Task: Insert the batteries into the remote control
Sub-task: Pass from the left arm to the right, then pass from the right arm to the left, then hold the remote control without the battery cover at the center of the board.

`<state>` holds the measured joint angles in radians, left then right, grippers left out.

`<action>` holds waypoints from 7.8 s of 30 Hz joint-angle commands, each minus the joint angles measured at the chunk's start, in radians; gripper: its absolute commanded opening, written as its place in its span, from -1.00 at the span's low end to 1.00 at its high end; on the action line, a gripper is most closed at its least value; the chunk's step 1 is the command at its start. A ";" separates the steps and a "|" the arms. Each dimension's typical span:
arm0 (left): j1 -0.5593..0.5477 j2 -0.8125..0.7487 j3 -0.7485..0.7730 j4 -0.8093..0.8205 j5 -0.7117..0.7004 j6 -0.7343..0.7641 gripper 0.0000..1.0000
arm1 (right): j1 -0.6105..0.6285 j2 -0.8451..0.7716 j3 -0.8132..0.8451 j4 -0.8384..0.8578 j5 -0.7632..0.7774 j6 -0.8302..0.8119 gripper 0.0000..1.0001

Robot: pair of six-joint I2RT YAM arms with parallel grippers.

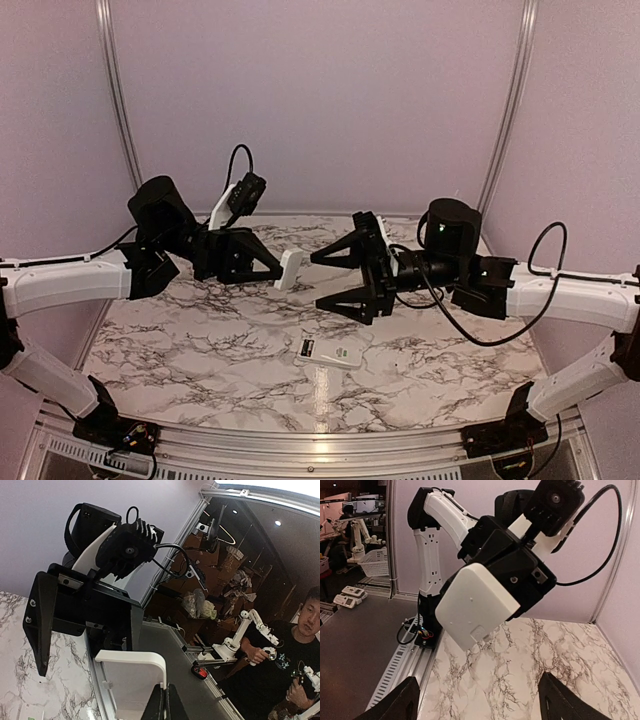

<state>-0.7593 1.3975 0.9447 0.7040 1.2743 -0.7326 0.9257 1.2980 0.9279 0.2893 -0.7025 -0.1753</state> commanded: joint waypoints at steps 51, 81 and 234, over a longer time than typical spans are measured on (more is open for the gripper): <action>-0.048 0.006 0.115 -0.329 0.009 0.415 0.02 | 0.014 0.181 0.156 0.240 -0.457 0.417 -1.00; 0.032 -0.021 -0.168 -0.481 -0.501 0.364 0.08 | -0.126 0.354 -0.108 0.499 -0.171 0.900 -1.00; 0.060 0.603 -0.191 -0.045 -0.398 -0.292 -1.00 | -0.071 0.472 -0.005 -0.321 0.298 -0.269 0.74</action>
<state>-0.6956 1.9800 0.7551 0.6945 0.8913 -1.0370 0.8398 1.7496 0.8867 -0.0380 -0.4110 -0.4248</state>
